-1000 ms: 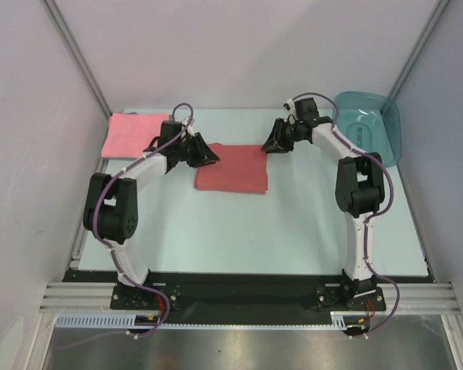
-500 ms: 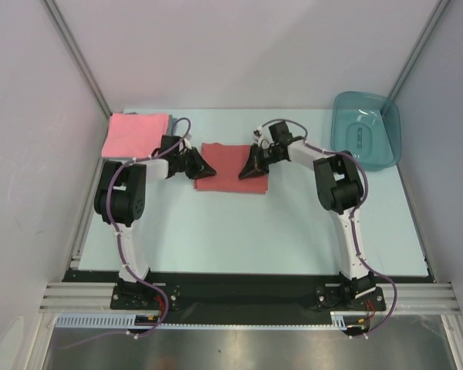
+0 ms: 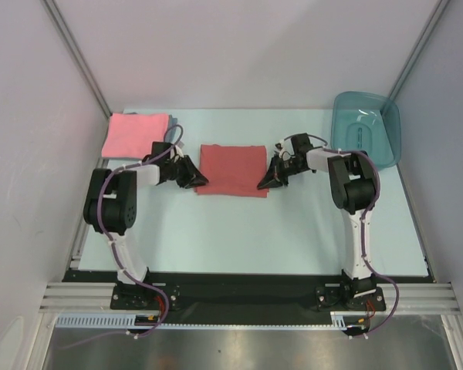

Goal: Fold and stack the t-shirts
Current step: Fold the tshirt

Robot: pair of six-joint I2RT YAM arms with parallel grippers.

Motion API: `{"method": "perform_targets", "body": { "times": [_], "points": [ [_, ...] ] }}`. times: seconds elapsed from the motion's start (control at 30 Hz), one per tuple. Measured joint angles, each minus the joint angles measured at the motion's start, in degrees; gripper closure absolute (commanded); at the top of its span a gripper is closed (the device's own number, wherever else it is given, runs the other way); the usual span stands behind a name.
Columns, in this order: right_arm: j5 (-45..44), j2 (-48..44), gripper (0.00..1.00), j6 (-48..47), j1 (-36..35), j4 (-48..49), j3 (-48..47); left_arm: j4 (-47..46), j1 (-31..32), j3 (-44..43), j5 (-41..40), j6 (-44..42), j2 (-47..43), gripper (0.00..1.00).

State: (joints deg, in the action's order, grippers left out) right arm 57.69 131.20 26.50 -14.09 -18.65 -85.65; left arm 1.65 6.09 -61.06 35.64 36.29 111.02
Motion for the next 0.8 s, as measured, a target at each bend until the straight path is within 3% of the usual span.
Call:
{"method": "perform_targets", "body": {
  "times": [0.07, 0.2, 0.43, 0.7, 0.8],
  "points": [
    [-2.2, -1.4, 0.98, -2.1, -0.3, -3.2, -0.2, 3.0, -0.1, 0.0, -0.8, -1.8, -2.1, 0.67],
    [-4.6, -4.7, 0.98, -3.6, -1.8, -6.8, -0.2, 4.8, -0.2, 0.0, 0.8, -2.9, -6.1, 0.67],
    [-4.8, -6.4, 0.98, -3.0, -4.4, -5.8, 0.1, -5.7, 0.4, 6.4, 8.2, 2.3, -5.5, 0.74],
    [-6.2, -3.7, 0.99, -2.8, -2.0, -5.0, 2.1, -2.3, -0.1, 6.5, 6.6, 2.5, -1.4, 0.75],
    [-7.1, -3.9, 0.99, -3.8, -0.9, -6.6, 2.1, 0.3, -0.1, 6.5, 5.1, 1.0, -2.8, 0.7]
  ]
}}
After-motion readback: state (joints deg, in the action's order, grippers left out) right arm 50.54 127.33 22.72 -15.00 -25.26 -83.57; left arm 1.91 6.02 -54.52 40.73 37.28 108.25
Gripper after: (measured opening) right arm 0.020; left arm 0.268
